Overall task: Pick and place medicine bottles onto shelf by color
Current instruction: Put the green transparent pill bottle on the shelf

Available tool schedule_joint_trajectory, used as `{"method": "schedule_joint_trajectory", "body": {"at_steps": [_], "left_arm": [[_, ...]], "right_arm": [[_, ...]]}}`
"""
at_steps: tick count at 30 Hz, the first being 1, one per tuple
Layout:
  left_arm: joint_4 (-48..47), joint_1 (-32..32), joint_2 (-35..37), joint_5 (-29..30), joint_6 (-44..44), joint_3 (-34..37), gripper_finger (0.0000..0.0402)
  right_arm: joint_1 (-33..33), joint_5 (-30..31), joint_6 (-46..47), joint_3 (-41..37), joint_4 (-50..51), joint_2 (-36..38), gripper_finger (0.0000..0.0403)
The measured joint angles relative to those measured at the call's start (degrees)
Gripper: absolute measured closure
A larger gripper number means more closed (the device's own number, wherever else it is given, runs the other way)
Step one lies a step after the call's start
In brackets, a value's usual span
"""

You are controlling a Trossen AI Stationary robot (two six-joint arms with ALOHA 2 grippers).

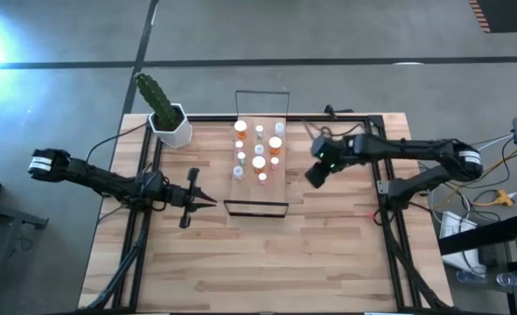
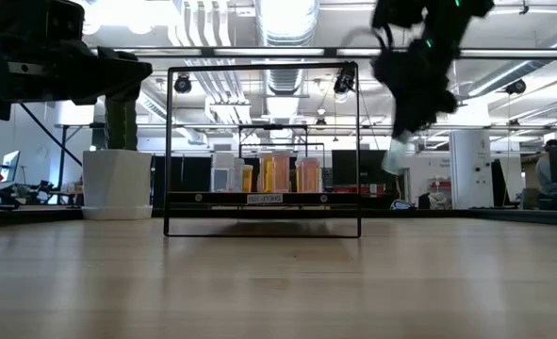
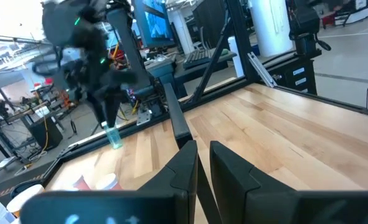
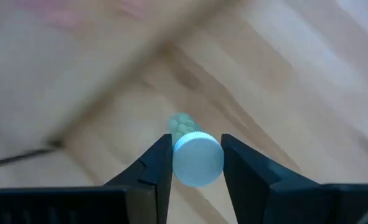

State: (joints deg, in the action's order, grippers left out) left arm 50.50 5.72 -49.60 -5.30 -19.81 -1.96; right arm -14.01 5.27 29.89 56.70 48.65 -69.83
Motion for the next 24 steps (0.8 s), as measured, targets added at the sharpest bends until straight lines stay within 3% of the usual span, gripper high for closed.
{"method": "schedule_joint_trajectory", "body": {"at_steps": [4, 7, 16, 24], "left_arm": [[0.3, 0.0, 0.0, 0.0, 0.0, 0.0, 0.0378], [0.3, 0.0, 0.0, 0.0, 0.0, 0.0, 0.0378], [-0.4, 0.0, 0.0, 0.0, 0.1, 0.0, 0.0378], [-0.5, 0.0, 0.0, 0.0, 0.2, 0.0, 0.0378]], "right_arm": [[9.0, 3.1, -3.7, 7.7, -2.9, -5.8, 0.0290], [11.8, 5.0, -9.0, 14.6, -1.9, -12.6, 0.0287], [9.6, 4.2, -20.6, 34.2, 6.5, -30.6, 0.0287], [8.4, 3.6, -23.5, 41.4, 11.6, -37.1, 0.0283]]}}
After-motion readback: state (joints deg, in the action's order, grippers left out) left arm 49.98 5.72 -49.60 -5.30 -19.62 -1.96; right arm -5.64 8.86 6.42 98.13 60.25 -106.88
